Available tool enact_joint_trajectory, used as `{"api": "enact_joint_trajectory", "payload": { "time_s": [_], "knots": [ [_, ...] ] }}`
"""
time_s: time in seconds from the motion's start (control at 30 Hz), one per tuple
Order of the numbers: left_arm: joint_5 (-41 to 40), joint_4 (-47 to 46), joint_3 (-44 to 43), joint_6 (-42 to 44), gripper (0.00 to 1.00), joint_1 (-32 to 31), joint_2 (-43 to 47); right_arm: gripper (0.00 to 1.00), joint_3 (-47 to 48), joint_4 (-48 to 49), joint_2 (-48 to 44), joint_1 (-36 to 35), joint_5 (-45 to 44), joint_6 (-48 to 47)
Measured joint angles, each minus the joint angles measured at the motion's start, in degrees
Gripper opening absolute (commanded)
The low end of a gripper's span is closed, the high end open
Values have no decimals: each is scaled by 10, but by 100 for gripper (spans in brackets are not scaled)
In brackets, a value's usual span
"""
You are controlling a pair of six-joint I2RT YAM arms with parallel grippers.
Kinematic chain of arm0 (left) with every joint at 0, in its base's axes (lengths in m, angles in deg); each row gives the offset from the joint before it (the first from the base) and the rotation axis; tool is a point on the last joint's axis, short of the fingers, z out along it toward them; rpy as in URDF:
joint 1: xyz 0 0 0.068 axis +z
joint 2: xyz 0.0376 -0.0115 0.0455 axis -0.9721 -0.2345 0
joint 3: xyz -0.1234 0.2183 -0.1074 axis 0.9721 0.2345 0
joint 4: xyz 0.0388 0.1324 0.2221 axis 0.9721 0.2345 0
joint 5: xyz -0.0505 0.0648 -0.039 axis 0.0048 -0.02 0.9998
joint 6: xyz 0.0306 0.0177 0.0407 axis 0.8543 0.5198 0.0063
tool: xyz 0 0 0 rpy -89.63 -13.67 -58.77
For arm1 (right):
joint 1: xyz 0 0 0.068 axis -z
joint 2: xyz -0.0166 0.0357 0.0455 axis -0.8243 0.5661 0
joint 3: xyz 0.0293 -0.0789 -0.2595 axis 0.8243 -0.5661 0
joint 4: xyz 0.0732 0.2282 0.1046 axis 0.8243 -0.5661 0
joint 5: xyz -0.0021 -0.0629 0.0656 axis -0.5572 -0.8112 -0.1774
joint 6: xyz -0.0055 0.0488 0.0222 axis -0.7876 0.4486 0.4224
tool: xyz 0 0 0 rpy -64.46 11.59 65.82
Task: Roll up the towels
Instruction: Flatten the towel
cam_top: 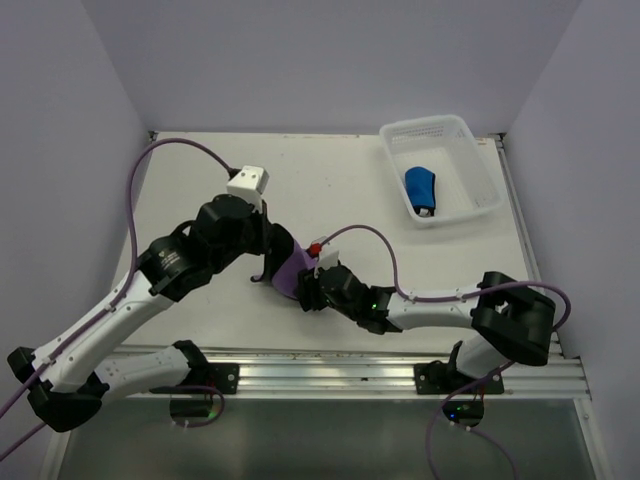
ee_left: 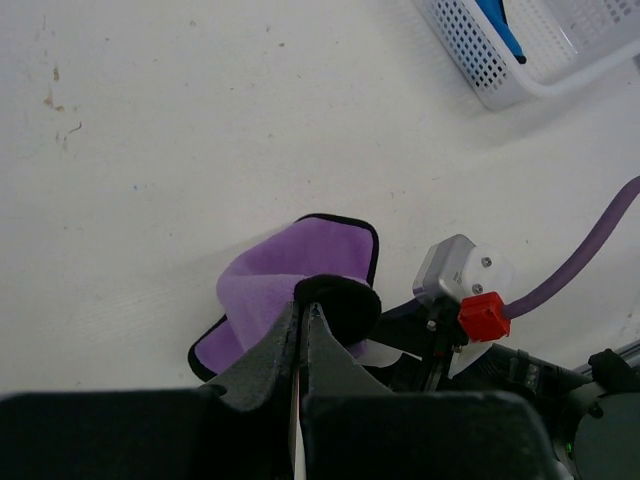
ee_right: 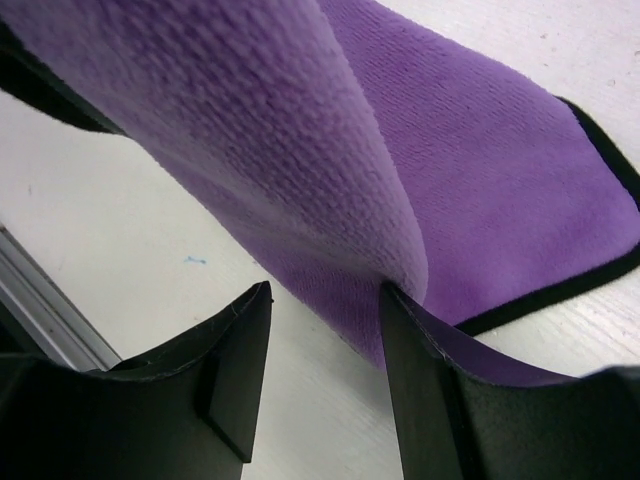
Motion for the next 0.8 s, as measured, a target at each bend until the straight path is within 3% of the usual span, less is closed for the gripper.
{"api": "enact_joint_trajectory", "payload": {
  "time_s": [0.3,0.6,0.8],
  "knots": [
    [2,7,-6,0,0,0,10,45,-9,-15,-38,0,-16,-7],
    [14,-21,59,0,0,0,8,54,-15,-45,-57,0,-49,-7],
    [17,-40,64,2,0,0,-17,56,-14,-52,-13,0,-58,-8]
  ]
}}
